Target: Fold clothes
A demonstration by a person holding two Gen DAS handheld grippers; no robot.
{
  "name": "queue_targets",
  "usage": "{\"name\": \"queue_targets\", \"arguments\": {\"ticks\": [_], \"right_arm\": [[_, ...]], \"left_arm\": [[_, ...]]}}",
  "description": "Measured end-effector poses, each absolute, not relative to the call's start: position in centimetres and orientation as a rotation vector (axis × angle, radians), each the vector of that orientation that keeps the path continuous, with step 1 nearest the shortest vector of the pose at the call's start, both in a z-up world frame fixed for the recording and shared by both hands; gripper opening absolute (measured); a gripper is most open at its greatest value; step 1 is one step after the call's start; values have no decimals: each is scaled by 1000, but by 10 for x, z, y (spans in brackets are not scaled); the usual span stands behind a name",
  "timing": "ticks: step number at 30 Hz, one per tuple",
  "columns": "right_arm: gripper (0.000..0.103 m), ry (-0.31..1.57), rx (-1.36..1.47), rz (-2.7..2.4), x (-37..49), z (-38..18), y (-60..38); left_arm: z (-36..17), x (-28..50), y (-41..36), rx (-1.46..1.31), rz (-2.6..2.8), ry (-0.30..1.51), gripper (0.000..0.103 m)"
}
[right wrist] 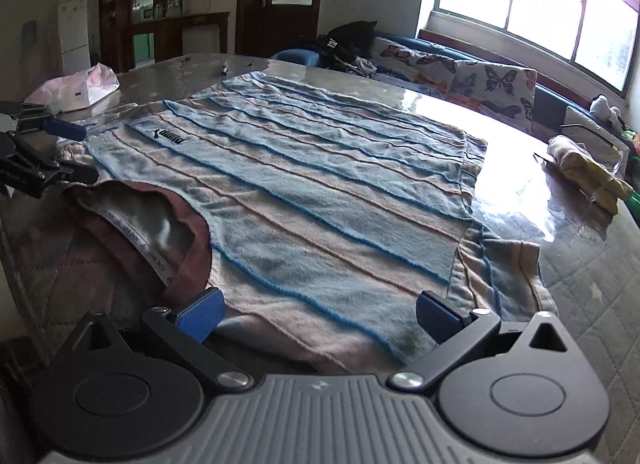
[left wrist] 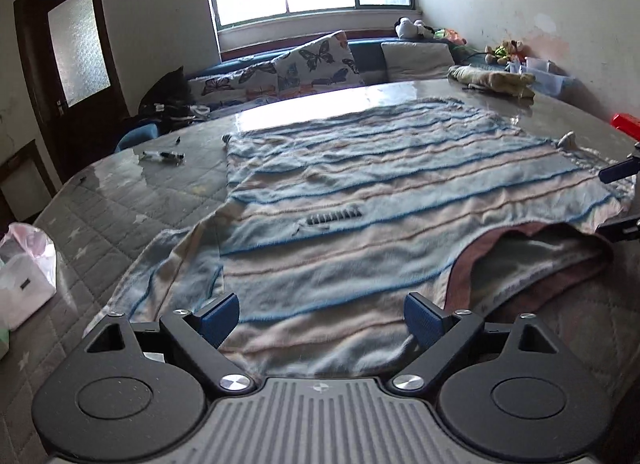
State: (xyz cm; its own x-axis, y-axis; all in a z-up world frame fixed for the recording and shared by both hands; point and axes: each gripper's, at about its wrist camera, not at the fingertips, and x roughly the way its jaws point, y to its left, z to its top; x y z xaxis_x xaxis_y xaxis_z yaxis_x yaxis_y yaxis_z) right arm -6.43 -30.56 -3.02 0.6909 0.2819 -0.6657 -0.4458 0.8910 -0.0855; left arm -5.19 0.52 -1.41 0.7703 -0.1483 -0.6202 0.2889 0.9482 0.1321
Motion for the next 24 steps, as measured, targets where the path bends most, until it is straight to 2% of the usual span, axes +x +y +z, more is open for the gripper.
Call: {"name": "queue_targets", "arguments": {"ticks": [7,14,24], "right_arm": [[103,687,-214,394,-67,-20,-315],[103,703,-230,351,-66,-26,-321],[103,683,-155,270,-66,-18,-346]], "left_arm": [[0,-52,15,195,-193,601,93],[-13,-45,22,196,-152,658,93],[-4,-43,20,197,-154,629,96]]}}
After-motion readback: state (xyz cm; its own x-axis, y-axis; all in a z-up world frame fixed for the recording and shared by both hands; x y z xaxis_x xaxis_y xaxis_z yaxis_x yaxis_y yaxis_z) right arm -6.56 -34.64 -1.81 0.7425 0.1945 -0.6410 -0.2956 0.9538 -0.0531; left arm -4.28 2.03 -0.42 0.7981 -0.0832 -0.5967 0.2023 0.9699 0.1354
